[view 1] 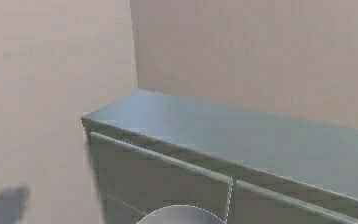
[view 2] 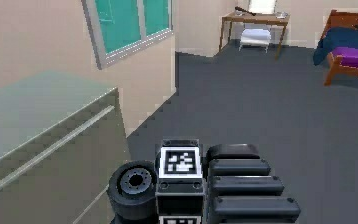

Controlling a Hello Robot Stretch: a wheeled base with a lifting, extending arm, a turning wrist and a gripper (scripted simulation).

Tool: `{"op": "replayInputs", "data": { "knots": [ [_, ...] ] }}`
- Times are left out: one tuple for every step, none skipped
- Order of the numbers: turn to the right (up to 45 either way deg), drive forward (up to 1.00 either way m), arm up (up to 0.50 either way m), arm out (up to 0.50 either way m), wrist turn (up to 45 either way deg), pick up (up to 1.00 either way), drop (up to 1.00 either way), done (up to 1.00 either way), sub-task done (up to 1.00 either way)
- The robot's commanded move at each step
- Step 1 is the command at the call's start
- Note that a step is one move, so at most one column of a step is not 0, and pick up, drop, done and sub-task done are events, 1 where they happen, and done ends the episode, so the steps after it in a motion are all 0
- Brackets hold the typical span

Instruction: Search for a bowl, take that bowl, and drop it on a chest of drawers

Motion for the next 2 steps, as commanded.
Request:
{"op": "replayInputs", "data": {
  "knots": [
    [45.0, 0.00, 0.00, 0.00, 0.0, 0.00, 0.00, 0.00, 0.00],
    [6.0, 0.00, 0.00, 0.00, 0.0, 0.00, 0.00, 0.00, 0.00]
  ]
}}
